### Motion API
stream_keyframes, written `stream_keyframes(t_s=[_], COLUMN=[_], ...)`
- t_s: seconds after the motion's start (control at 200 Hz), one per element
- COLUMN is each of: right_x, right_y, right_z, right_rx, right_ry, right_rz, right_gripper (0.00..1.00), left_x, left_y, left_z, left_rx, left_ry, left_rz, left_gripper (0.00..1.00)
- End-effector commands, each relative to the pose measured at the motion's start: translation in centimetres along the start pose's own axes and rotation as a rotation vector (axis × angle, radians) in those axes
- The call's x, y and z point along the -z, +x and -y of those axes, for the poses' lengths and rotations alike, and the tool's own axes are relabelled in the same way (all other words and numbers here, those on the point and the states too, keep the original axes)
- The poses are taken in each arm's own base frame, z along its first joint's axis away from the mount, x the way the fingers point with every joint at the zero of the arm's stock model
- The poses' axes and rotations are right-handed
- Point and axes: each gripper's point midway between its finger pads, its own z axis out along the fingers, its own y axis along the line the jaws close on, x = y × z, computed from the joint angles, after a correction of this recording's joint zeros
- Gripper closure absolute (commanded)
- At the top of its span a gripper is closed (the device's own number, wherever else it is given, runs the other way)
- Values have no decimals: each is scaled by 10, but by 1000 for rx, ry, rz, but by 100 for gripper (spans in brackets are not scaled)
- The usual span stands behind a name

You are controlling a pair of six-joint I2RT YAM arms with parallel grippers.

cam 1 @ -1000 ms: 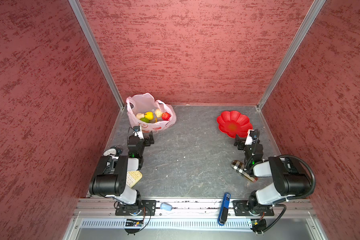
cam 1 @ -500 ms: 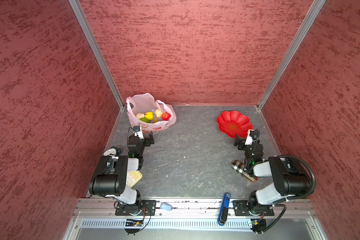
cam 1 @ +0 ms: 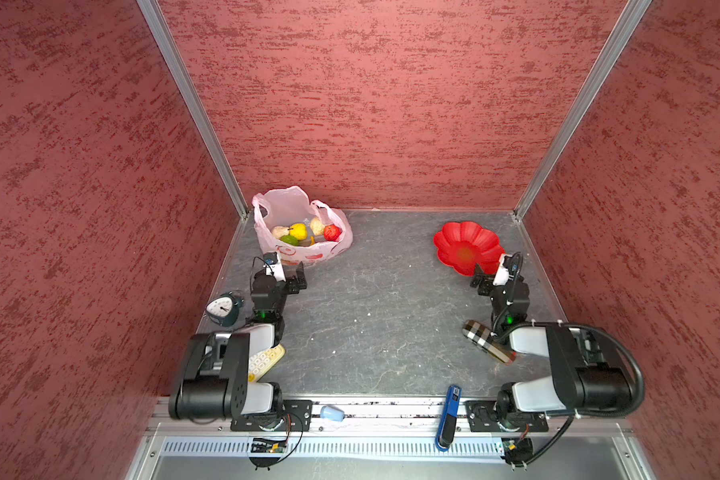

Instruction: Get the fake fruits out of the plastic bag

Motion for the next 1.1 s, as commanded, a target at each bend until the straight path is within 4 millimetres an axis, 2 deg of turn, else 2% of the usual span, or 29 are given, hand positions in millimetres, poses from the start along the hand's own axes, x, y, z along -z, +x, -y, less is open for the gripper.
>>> stream_keyframes(t_s=[0.0, 0.045, 0.12, 0.175, 0.336, 0.426, 0.581, 0.686, 0.761, 0.942, 1.097], right_x=[1, 5, 15, 22, 40, 45, 49, 38, 30, 3, -19], right_y=[-19, -28, -40, -51, -75, -74, -69, -64, -55, -28, -12], right_z=[19, 22, 24, 21, 6, -4, 0, -6, 2, 18, 34], right_rx=[-86, -139, -224, -261, -338, -339, -394, -396, -390, -471, -510], right_ry=[123, 146, 168, 160, 105, 73, 143, 127, 178, 187, 178], right_rz=[-44, -50, -76, -109, -201, -293, -420, -459, -480, -562, -584], right_gripper=[1, 1, 1, 1, 1, 1, 1, 1, 4, 22, 35], left_x=[14, 23, 50, 62, 87, 97, 98, 96, 94, 92, 91], left_y=[-23, -22, -26, -30, -49, -53, -57, -55, -53, -50, -51], left_z=[-11, -30, -67, -71, -50, -45, -22, -9, 4, 29, 33], left_rx=[78, 165, 380, 469, 532, 528, 527, 516, 477, 392, 378], left_ry=[-67, -177, -396, -382, -261, -262, -173, -140, -122, -94, -96], left_rz=[-25, -77, -107, -127, -137, -206, -331, -394, -436, -479, -472], left_gripper=[1, 1, 1, 0, 1, 1, 1, 1, 1, 1, 0])
